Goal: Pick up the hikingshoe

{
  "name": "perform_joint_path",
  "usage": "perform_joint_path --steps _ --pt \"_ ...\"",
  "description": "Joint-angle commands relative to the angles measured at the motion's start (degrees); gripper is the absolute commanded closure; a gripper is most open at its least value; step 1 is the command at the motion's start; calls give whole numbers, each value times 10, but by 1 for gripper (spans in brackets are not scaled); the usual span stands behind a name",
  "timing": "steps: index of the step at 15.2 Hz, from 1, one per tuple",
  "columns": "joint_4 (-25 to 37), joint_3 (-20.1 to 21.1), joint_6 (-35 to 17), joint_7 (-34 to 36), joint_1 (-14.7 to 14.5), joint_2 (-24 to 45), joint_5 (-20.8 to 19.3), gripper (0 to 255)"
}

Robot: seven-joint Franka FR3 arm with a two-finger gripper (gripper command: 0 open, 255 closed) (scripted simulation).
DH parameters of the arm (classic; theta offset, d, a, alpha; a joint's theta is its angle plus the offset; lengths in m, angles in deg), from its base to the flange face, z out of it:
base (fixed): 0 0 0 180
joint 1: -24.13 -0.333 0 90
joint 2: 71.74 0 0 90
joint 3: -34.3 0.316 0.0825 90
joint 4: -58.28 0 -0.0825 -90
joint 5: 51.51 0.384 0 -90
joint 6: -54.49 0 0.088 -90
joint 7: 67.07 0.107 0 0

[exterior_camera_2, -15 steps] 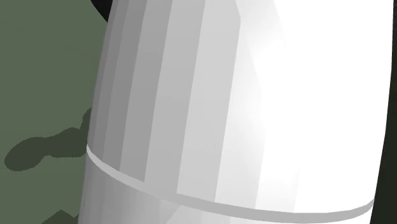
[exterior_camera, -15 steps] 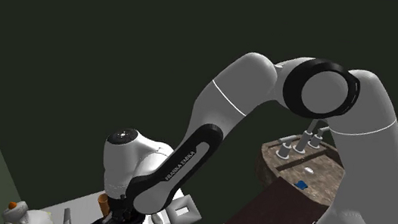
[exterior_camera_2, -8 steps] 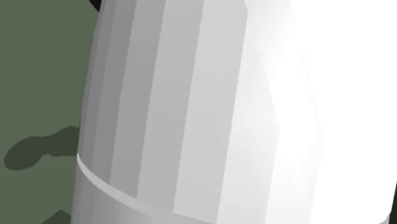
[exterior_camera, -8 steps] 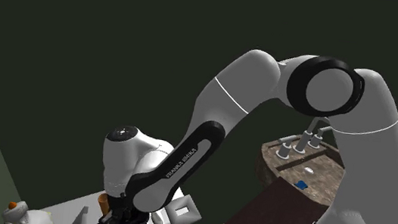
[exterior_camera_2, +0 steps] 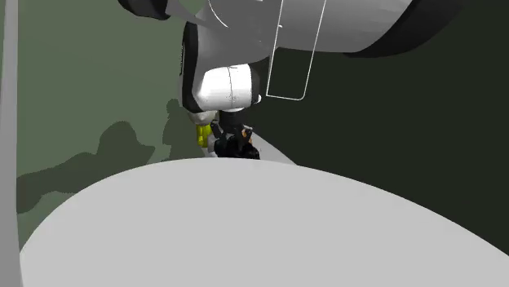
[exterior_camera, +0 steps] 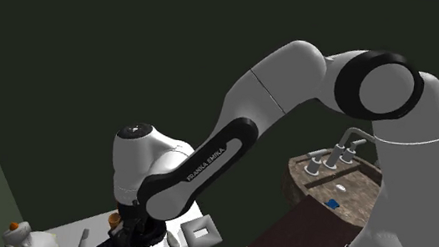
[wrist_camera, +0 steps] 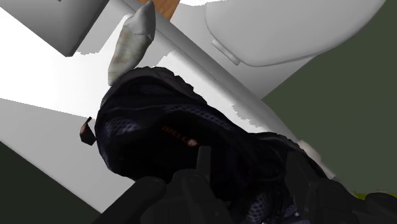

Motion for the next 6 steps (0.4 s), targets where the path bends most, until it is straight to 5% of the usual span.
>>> perform_joint_path --steps 1,6 --pt "-2 4 10 -2 3 -13 5 255" --pt "-3 11 26 -7 8 -31 13 255"
